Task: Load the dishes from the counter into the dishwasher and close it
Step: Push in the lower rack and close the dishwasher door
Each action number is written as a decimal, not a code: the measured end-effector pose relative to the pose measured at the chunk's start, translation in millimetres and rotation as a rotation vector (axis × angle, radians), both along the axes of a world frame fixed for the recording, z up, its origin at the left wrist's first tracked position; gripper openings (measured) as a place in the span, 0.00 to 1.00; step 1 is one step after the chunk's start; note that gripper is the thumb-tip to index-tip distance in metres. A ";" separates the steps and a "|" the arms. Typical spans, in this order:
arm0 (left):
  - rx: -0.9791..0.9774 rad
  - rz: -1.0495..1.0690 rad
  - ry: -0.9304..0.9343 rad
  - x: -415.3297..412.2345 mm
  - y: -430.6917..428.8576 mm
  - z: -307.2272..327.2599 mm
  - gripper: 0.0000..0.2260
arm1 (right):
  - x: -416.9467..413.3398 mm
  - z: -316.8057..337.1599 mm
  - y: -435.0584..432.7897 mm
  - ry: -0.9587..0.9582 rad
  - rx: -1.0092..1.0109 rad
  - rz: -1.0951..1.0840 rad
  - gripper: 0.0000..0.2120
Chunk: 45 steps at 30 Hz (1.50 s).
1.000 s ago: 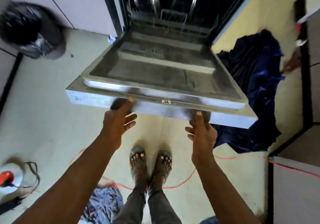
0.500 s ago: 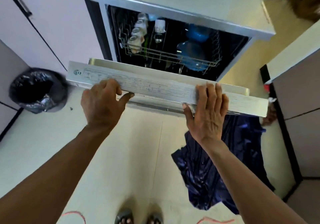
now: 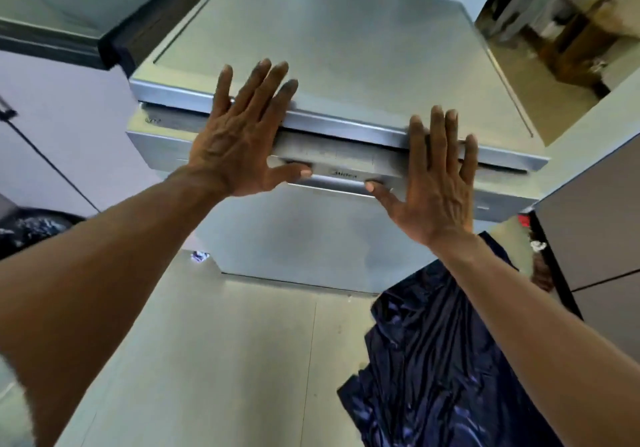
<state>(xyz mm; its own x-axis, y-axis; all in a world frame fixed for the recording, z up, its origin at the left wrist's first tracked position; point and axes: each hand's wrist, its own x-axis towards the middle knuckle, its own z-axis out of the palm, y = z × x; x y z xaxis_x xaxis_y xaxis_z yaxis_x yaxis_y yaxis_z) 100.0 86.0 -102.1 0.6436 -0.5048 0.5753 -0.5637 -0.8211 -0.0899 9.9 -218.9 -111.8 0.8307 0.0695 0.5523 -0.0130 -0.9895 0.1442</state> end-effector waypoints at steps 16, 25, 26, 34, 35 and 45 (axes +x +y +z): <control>-0.282 0.040 -0.154 25.2 -26.2 -17.6 0.34 | 47.2 -7.3 -10.7 -0.250 0.099 -0.011 0.41; -0.222 0.114 0.193 0.0 -28.3 16.5 0.34 | 23.1 32.9 14.1 0.210 0.105 -0.142 0.48; -0.201 0.108 0.246 -3.4 -26.7 26.2 0.35 | 20.3 41.6 14.5 0.302 0.083 -0.153 0.51; -0.025 0.130 0.761 -6.1 -26.1 90.9 0.44 | 19.2 96.9 5.0 0.748 0.091 -0.075 0.56; -0.001 0.143 0.794 -4.6 -27.7 97.2 0.43 | 21.1 103.9 4.0 0.784 0.087 -0.066 0.56; -0.145 0.195 0.986 29.8 -17.6 150.0 0.23 | 82.4 148.3 -7.8 0.614 0.484 0.028 0.37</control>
<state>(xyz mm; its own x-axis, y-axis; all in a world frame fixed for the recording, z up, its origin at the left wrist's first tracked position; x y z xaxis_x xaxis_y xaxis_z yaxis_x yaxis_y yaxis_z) 129.8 68.3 48.0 0.9280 -0.3080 -0.2096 -0.1877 -0.8725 0.4510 92.3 -226.7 36.5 0.9988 -0.0364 -0.0318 -0.0449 -0.9428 -0.3304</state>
